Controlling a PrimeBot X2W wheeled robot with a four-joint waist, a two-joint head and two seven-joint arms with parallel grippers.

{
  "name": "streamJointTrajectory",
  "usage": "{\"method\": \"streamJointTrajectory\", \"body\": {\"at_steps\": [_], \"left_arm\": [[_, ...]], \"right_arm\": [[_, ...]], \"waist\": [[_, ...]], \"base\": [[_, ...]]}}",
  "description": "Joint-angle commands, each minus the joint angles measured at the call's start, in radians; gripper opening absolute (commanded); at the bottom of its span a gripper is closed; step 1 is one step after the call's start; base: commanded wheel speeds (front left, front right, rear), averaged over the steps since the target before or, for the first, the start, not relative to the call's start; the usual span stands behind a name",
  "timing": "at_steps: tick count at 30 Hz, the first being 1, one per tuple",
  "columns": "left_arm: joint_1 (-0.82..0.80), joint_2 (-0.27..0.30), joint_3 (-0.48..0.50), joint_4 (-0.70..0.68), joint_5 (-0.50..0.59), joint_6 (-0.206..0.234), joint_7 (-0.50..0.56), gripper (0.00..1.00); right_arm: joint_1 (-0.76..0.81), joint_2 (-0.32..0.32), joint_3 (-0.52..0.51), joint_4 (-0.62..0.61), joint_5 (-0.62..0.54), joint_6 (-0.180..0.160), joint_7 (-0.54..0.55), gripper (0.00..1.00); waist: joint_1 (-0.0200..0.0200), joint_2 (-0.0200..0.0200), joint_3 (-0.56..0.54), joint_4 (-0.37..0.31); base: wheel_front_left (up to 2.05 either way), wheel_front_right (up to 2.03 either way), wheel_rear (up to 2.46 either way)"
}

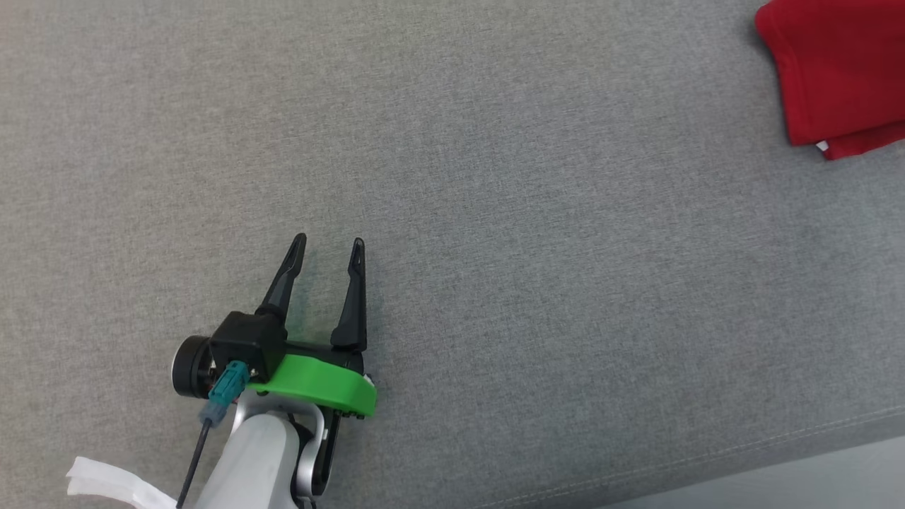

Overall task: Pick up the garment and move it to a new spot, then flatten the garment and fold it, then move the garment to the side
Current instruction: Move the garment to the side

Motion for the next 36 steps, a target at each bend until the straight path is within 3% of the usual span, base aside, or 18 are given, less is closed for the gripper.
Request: {"method": "streamJointTrajectory", "body": {"at_steps": [1, 8, 9, 10, 11, 17, 23, 31, 36], "left_arm": [[-0.020, 0.008, -0.002, -0.001, 0.005, -0.002, -0.002, 1.00], [-0.007, 0.022, -0.015, -0.011, 0.013, 0.003, 0.007, 1.00], [-0.005, 0.024, -0.016, -0.013, 0.014, 0.003, 0.009, 1.00], [-0.003, 0.026, -0.018, -0.015, 0.014, 0.004, 0.011, 1.00], [-0.001, 0.027, -0.018, -0.016, 0.015, 0.005, 0.012, 1.00], [0.009, 0.035, -0.020, -0.025, 0.008, 0.013, 0.023, 1.00], [0.010, 0.045, -0.016, -0.039, 0.005, 0.023, 0.030, 1.00], [0.001, 0.043, -0.007, -0.034, -0.017, 0.026, 0.024, 1.00], [-0.024, 0.039, 0.021, -0.012, -0.035, 0.030, 0.013, 1.00]], "right_arm": [[-0.016, -0.029, -0.008, 0.019, -0.024, -0.002, -0.016, 0.00], [-0.040, -0.082, -0.079, 0.129, -0.112, -0.002, -0.075, 0.00], [-0.042, -0.086, -0.091, 0.139, -0.133, -0.002, -0.090, 0.18], [-0.043, -0.090, -0.106, 0.149, -0.163, -0.002, -0.115, 0.51], [-0.047, -0.095, -0.123, 0.159, -0.188, -0.002, -0.129, 1.00], [-0.058, -0.039, -0.223, 0.187, -0.316, -0.002, -0.210, 1.00], [-0.074, 0.025, -0.277, 0.185, -0.361, -0.002, -0.255, 1.00], [-0.088, 0.105, -0.235, 0.189, -0.347, -0.002, -0.309, 1.00], [-0.064, 0.160, -0.151, 0.199, -0.305, -0.002, -0.357, 1.00]], "waist": [[-0.0001, -0.0001, 0.018, 0.021], [-0.0001, -0.0001, 0.038, 0.041], [-0.0001, -0.0001, 0.039, 0.042], [-0.0001, -0.0001, 0.041, 0.042], [-0.0001, -0.0001, 0.042, 0.042], [-0.0001, -0.0001, 0.036, 0.030], [-0.0001, -0.0001, 0.026, 0.017], [-0.0001, -0.0001, -0.011, 0.013], [-0.0001, -0.0001, -0.061, 0.018]], "base": [[0.00, 0.00, 0.00], [0.00, 0.00, 0.00], [0.00, 0.00, 0.00], [0.00, 0.00, 0.00], [0.00, 0.00, 0.00], [0.00, 0.00, 0.00], [0.00, 0.00, 0.00], [0.00, 0.00, 0.00], [0.00, 0.00, 0.00]]}}
